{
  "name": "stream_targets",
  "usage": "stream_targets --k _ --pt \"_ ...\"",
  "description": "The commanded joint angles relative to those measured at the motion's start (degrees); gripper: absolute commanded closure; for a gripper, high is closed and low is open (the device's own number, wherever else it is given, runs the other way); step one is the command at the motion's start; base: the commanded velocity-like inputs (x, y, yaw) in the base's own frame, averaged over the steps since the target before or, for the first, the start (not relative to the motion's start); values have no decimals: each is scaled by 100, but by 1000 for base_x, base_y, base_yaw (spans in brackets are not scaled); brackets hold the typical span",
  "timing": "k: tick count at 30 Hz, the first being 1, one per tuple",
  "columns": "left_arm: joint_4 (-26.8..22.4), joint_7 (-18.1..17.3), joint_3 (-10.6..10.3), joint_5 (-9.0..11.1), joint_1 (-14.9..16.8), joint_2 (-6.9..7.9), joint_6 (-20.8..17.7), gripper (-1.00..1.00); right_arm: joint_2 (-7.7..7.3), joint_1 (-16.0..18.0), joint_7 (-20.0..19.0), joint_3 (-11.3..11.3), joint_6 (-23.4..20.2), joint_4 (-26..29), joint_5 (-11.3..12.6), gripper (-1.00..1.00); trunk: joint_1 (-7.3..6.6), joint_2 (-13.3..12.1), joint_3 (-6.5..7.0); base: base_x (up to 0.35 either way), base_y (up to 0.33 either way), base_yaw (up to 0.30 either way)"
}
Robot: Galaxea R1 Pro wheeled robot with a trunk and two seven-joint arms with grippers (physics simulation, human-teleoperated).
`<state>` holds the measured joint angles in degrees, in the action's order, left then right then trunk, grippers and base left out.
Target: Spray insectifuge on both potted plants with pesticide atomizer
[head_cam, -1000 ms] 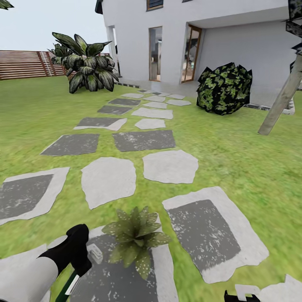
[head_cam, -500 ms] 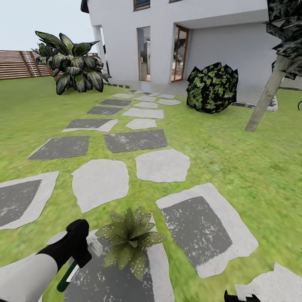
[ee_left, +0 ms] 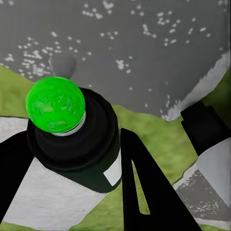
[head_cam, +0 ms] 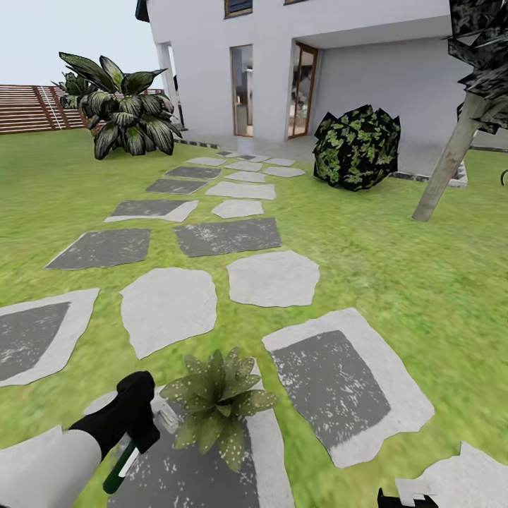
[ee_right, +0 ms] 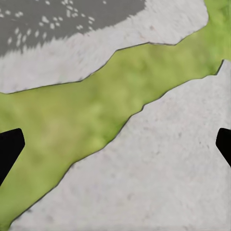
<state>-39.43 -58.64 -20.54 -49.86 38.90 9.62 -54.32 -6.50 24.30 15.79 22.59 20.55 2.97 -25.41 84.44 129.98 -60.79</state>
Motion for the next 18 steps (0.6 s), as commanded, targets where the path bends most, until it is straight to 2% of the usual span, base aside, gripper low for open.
stream_targets --k 1,5,11,18 --pt "-11 -60 -21 -69 3 -55 -16 100 0 5 21 44 20 -8 -60 -100 -1 2 -5 -9 0 0" --pt "-16 -52 -21 -82 3 -127 -17 100 0 5 21 47 20 -6 -60 -100 -1 2 -5 -205 0 -82" --pt "-27 -54 -19 -81 7 -145 -40 100 0 5 21 51 20 1 -52 -100 -1 2 -5 -328 34 -254" --pt "-30 -44 -21 -83 20 -172 -85 100 0 5 21 52 20 -1 -52 -100 -1 2 -5 -306 147 -267"
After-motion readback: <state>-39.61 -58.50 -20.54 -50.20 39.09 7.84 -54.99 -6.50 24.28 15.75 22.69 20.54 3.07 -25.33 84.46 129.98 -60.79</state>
